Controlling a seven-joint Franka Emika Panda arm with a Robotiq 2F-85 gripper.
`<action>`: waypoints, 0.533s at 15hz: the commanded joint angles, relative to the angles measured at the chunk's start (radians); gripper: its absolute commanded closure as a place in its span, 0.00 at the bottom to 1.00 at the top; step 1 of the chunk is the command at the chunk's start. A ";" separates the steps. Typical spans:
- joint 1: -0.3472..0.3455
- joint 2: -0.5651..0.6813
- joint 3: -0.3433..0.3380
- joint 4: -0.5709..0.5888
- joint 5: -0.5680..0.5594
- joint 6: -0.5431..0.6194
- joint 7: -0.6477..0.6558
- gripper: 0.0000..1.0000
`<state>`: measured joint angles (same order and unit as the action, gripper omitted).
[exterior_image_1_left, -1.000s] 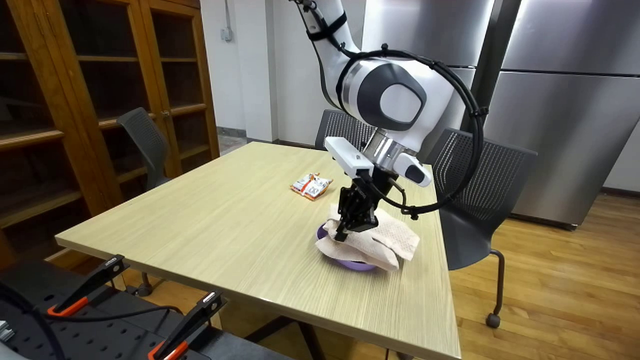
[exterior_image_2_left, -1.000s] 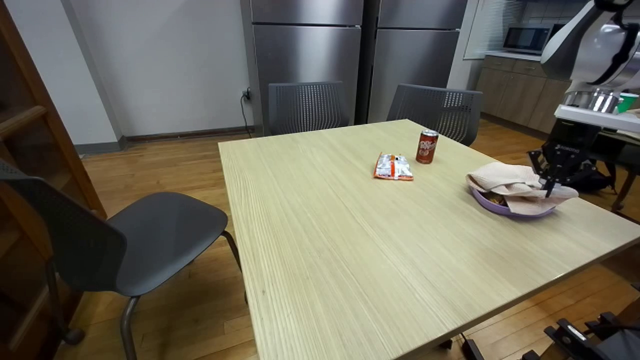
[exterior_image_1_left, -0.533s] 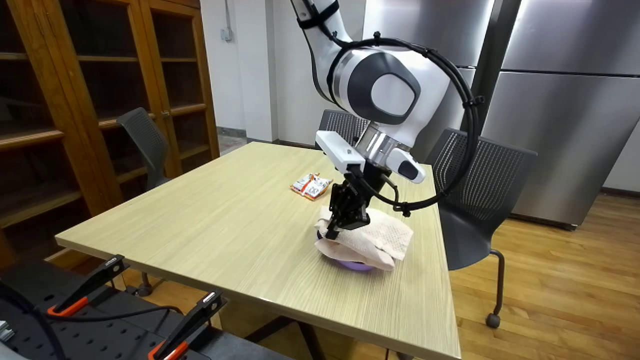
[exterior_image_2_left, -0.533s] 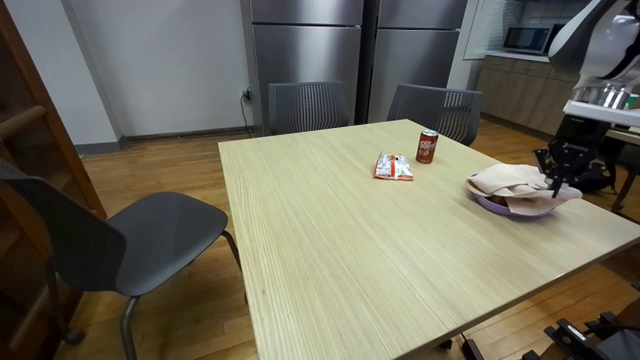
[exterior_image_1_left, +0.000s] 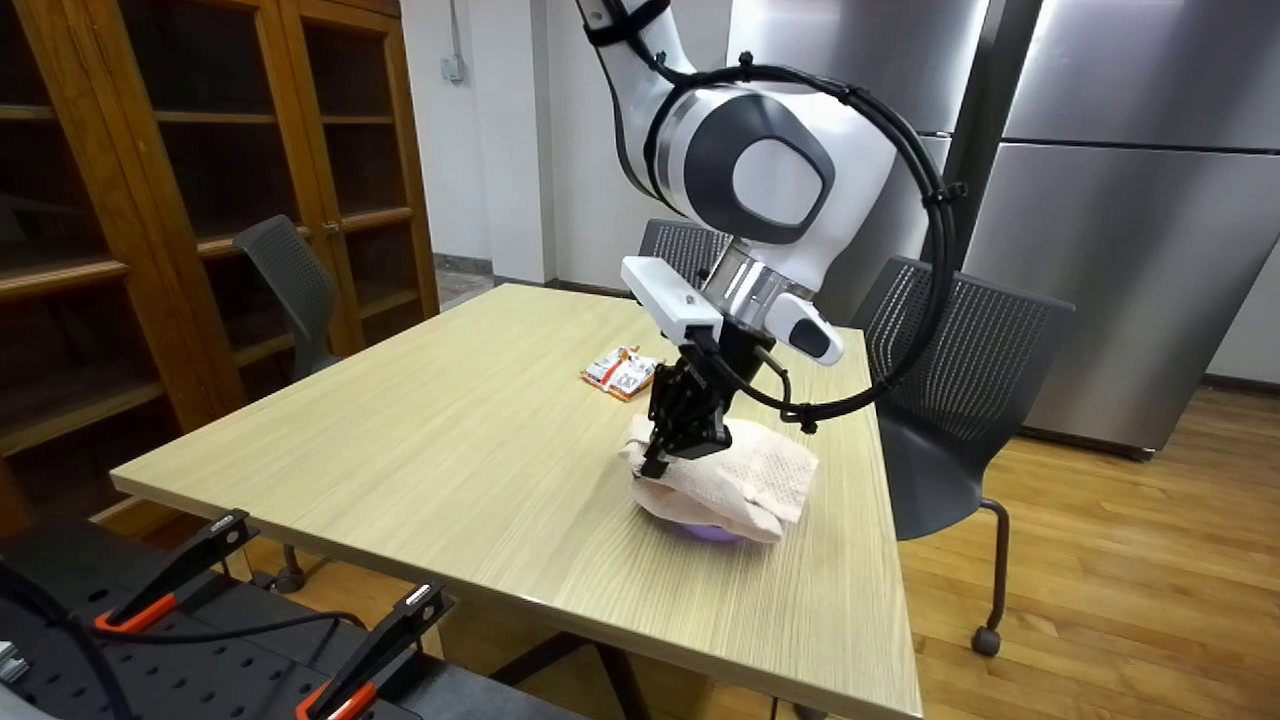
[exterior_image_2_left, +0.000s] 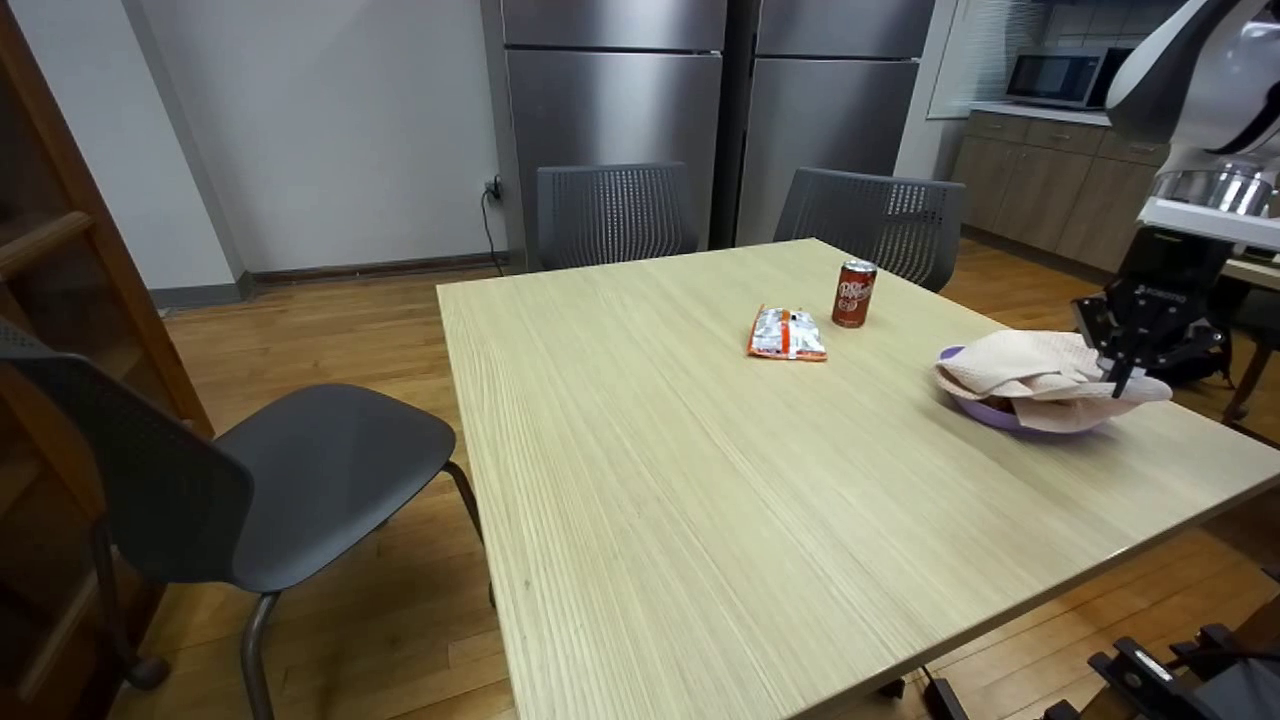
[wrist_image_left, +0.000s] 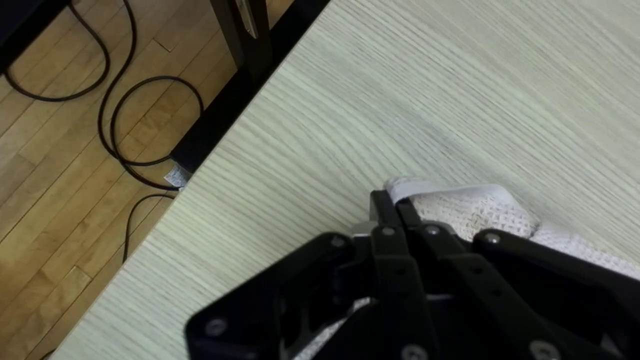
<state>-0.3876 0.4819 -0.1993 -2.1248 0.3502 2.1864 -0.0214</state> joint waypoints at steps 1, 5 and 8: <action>0.014 -0.045 -0.014 -0.045 -0.026 0.000 -0.011 0.99; 0.017 -0.017 -0.013 -0.042 -0.033 -0.006 -0.002 0.99; 0.016 -0.002 -0.013 -0.041 -0.028 -0.003 0.004 0.99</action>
<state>-0.3854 0.4815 -0.1997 -2.1554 0.3426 2.1864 -0.0229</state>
